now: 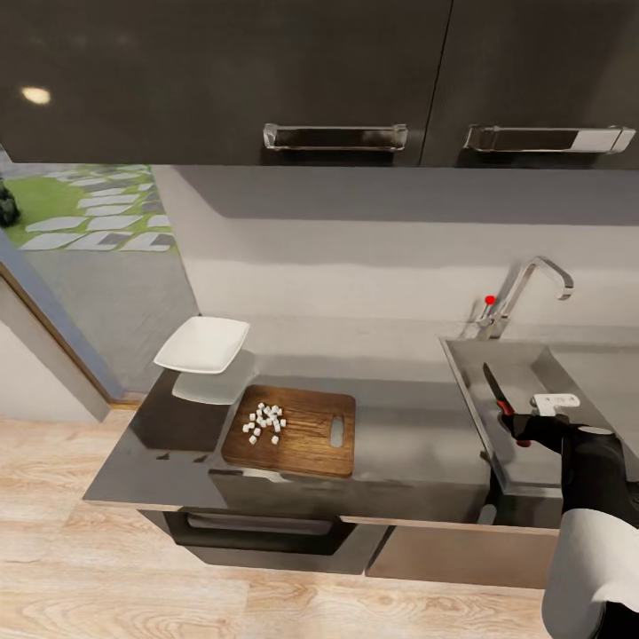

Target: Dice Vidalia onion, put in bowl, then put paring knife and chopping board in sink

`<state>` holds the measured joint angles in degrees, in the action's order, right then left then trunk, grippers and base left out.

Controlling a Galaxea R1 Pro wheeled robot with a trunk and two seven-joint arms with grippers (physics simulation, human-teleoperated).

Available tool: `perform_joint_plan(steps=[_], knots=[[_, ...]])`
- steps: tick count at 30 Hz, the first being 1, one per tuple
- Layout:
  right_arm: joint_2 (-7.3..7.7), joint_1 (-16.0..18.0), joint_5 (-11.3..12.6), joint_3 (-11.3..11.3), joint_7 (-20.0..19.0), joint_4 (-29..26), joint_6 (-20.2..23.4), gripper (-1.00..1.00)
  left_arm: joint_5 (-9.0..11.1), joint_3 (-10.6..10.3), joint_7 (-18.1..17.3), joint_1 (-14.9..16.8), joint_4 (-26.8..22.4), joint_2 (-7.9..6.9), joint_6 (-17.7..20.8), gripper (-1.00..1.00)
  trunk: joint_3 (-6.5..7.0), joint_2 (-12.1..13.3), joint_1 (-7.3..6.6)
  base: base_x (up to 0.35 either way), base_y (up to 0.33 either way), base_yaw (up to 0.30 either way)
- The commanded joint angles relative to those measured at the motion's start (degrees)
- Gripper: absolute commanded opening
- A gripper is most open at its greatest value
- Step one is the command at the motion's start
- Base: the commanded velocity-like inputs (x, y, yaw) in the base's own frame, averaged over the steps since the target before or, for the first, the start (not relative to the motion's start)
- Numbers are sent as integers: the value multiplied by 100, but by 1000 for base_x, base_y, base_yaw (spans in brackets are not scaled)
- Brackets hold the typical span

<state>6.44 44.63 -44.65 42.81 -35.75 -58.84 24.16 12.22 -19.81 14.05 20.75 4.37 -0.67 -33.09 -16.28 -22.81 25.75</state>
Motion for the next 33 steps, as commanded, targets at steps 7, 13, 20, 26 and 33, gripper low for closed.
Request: perform_joint_plan(steps=[7, 13, 20, 26, 33], knots=[[12, 9, -45, 29, -18, 153, -17, -100, 35, -50, 10, 8, 20, -1, -31, 100, -10, -11, 3, 1, -4, 0], [24, 10, -52, 33, 394, 702, -319, -100, 35, -46, 10, 8, 20, -9, -31, 100, -10, -11, 3, 43, -58, 0], [47, 6, -52, 37, 575, 983, -445, -100, 35, -49, 10, 8, 20, -35, -31, 100, -10, -11, 3, 2, -3, 0], [59, 9, -59, 43, 578, 988, -456, -100, 35, -50, 10, 8, 20, -39, -31, 100, -10, -11, 3, 0, 0, 0], [61, 5, -69, 43, 573, 981, -482, 100, 35, -50, 10, 8, 20, -41, -31, 100, -10, -11, 3, 0, 0, 0]])
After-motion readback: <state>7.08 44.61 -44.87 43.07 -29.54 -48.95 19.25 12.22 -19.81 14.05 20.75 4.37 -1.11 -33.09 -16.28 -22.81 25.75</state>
